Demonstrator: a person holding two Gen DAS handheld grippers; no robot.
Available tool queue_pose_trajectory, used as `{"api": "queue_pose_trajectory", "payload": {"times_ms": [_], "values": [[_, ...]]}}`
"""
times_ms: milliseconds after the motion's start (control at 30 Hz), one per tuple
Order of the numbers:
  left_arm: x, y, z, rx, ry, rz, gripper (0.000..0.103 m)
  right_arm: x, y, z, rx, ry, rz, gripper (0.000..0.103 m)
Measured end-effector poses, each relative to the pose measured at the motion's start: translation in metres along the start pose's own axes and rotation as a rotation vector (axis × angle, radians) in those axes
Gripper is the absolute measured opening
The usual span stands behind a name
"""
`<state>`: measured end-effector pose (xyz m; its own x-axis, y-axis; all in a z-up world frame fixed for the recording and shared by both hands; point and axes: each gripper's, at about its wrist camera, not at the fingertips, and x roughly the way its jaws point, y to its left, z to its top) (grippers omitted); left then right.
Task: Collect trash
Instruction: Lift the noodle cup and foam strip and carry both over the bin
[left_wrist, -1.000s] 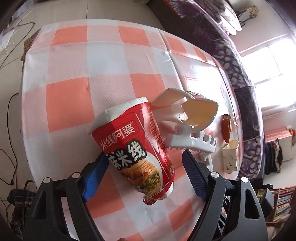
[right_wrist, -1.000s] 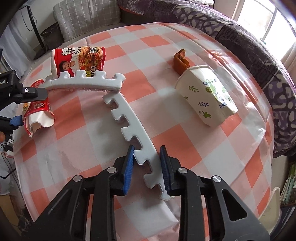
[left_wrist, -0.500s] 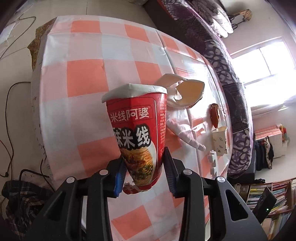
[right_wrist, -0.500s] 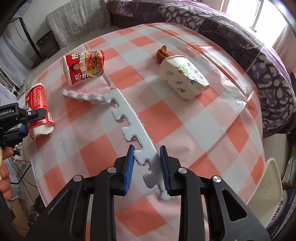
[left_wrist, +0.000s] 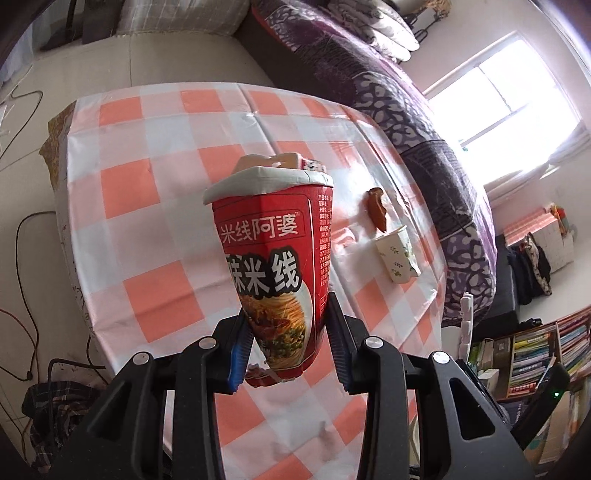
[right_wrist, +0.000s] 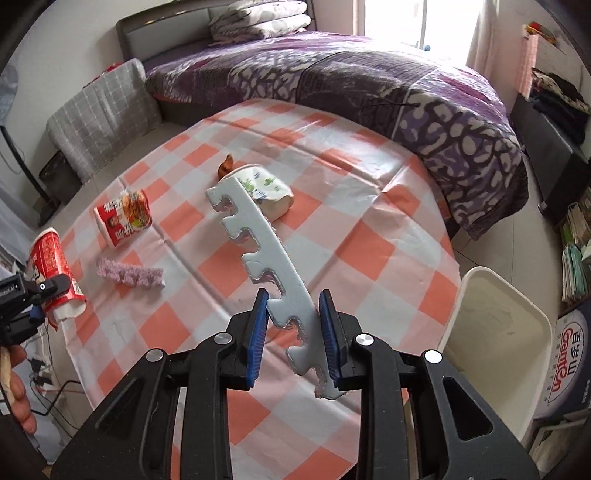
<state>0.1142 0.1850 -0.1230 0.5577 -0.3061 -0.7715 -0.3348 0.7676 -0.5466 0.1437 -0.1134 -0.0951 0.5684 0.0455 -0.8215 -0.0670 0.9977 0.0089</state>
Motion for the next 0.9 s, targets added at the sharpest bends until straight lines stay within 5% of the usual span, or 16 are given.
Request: {"api": "queue_pose_trajectory", "payload": {"times_ms": [900], "values": [[0.037,-0.161,-0.048,0.381,-0.008,-0.015,0.037,-0.035,-0.104,0.003,0.266,-0.052,-0.098,0.027]]}}
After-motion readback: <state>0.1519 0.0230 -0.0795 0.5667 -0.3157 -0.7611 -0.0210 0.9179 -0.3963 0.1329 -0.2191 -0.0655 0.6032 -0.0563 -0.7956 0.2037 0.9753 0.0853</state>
